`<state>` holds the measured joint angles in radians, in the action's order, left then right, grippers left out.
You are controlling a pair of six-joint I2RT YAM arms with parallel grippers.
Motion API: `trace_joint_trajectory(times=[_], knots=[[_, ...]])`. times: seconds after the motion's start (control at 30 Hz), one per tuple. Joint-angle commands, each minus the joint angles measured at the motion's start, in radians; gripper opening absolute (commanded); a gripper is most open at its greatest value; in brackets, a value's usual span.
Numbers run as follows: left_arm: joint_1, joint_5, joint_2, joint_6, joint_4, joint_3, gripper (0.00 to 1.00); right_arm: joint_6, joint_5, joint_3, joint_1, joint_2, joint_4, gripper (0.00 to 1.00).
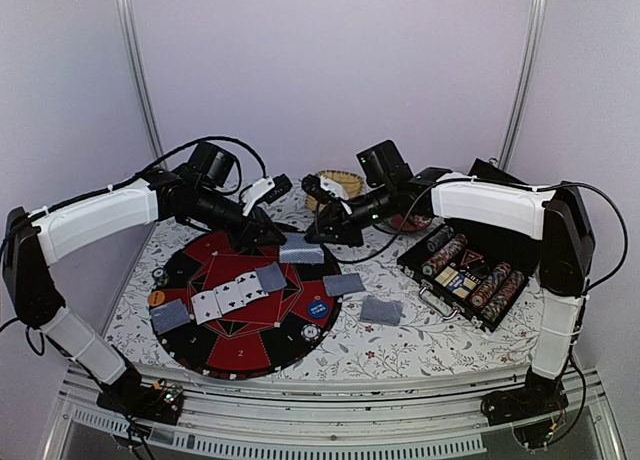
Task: Distribute texas hold em gaming equipment
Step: Pass from the left arm to the right, then place the poker card at the center of the board.
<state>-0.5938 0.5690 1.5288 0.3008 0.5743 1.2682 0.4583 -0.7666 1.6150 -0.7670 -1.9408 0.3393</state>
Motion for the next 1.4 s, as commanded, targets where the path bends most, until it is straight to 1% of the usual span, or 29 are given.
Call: trace_joint_trajectory(times=[0.0, 0.1, 0.17, 0.2, 0.23, 0.27, 0.3, 0.33, 0.37, 0.4, 0.47, 0.53, 0.6, 0.7, 0.77, 0.83, 0.93, 1.07, 1.17, 1.37], knots=[[-0.012, 0.012, -0.025, 0.011, 0.014, 0.014, 0.00, -0.013, -0.007, 0.021, -0.005, -0.014, 0.029, 0.03], [-0.012, -0.015, -0.028, -0.003, 0.009, 0.013, 0.00, -0.047, 0.007, -0.001, -0.005, 0.002, -0.011, 0.02], [-0.010, -0.079, -0.037, -0.044, -0.026, 0.011, 0.00, -0.112, 0.034, -0.016, -0.004, 0.007, -0.051, 0.02], [-0.004, -0.129, -0.041, -0.081, -0.054, 0.005, 0.08, -0.149, 0.053, -0.028, -0.002, 0.011, -0.092, 0.02], [0.006, -0.201, -0.048, -0.132, -0.088, -0.009, 0.32, -0.219, 0.080, -0.049, 0.004, 0.015, -0.151, 0.02], [0.025, -0.261, -0.053, -0.211, -0.119, -0.021, 0.53, -0.294, 0.106, -0.077, 0.012, 0.017, -0.233, 0.02], [0.051, -0.298, -0.060, -0.265, -0.141, -0.033, 0.71, -0.453, 0.113, -0.109, 0.021, 0.016, -0.320, 0.02], [0.080, -0.321, -0.066, -0.319, -0.157, -0.044, 0.83, -0.554, 0.126, -0.149, 0.031, 0.012, -0.410, 0.02], [0.108, -0.340, -0.077, -0.369, -0.176, -0.059, 0.91, -0.686, 0.163, -0.183, 0.035, 0.006, -0.491, 0.02], [0.133, -0.361, -0.090, -0.419, -0.201, -0.080, 0.97, -0.836, 0.215, -0.213, 0.037, -0.006, -0.562, 0.02], [0.166, -0.404, -0.119, -0.487, -0.254, -0.129, 0.98, -0.985, 0.338, -0.233, 0.032, -0.040, -0.646, 0.02], [0.178, -0.440, -0.142, -0.527, -0.295, -0.174, 0.98, -1.092, 0.443, -0.235, 0.015, -0.084, -0.709, 0.02], [0.181, -0.464, -0.153, -0.550, -0.306, -0.203, 0.98, -1.140, 0.538, -0.212, -0.002, -0.121, -0.718, 0.02], [0.181, -0.474, -0.165, -0.566, -0.321, -0.241, 0.98, -1.218, 0.611, -0.186, -0.022, -0.181, -0.736, 0.02], [0.182, -0.471, -0.175, -0.565, -0.330, -0.263, 0.98, -1.223, 0.657, -0.158, -0.043, -0.225, -0.721, 0.02], [0.184, -0.473, -0.187, -0.562, -0.337, -0.277, 0.98, -1.232, 0.657, -0.148, -0.045, -0.270, -0.731, 0.02], [0.186, -0.476, -0.206, -0.549, -0.340, -0.286, 0.98, -1.294, 0.649, -0.141, -0.048, -0.327, -0.744, 0.02], [0.192, -0.482, -0.223, -0.529, -0.334, -0.282, 0.98, -1.329, 0.654, -0.128, -0.056, -0.379, -0.746, 0.02], [0.199, -0.484, -0.229, -0.524, -0.336, -0.286, 0.98, -1.360, 0.634, -0.133, -0.059, -0.398, -0.741, 0.02], [0.210, -0.474, -0.224, -0.528, -0.344, -0.293, 0.98, -1.385, 0.653, -0.189, -0.073, -0.384, -0.739, 0.02]])
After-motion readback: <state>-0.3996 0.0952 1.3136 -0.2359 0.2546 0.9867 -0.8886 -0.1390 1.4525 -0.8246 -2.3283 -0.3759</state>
